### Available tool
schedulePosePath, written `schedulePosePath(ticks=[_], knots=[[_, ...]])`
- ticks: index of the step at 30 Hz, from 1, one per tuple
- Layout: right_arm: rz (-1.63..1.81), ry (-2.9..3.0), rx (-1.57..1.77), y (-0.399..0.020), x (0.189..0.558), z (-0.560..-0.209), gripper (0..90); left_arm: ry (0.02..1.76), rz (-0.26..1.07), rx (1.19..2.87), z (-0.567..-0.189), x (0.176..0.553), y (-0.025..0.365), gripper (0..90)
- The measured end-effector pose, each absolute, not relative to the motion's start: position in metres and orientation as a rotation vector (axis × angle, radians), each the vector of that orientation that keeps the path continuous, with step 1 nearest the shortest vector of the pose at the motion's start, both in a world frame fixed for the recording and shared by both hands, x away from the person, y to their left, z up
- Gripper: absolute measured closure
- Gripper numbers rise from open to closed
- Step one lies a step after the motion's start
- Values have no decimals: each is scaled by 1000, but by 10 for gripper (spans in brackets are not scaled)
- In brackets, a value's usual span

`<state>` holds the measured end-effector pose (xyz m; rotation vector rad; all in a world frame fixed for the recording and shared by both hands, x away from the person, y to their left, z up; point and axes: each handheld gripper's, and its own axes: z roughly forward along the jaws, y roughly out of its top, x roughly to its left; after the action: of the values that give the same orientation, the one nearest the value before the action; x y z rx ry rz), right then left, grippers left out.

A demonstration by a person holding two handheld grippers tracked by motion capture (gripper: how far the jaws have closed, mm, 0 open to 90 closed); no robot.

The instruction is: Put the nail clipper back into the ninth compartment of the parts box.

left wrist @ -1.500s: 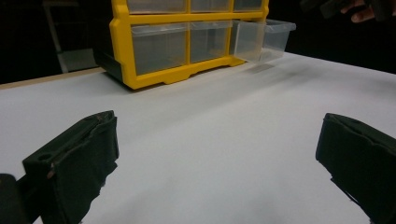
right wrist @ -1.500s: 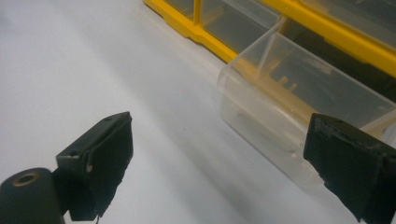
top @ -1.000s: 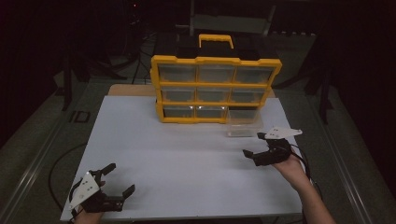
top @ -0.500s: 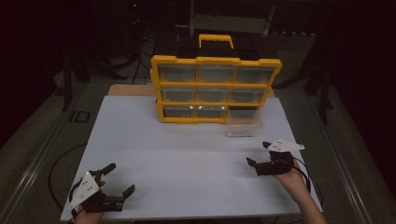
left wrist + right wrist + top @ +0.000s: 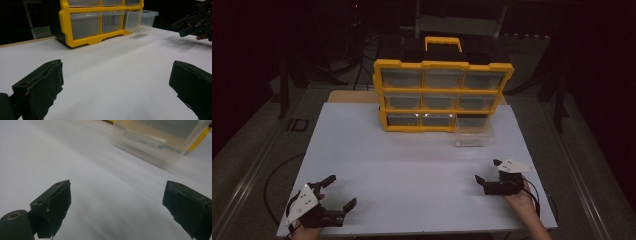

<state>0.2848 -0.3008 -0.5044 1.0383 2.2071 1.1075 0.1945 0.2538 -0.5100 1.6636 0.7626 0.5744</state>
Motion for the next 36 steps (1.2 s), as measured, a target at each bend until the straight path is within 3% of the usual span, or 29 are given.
schedulePosePath(ticks=[12, 36], knots=[[1123, 2092, 1164, -302, 288, -514, 85, 763, 574, 1666, -510, 194, 254, 5], [1199, 2127, 1070, -299, 289, -517, 85, 769, 573, 1663, -510, 194, 255, 5]])
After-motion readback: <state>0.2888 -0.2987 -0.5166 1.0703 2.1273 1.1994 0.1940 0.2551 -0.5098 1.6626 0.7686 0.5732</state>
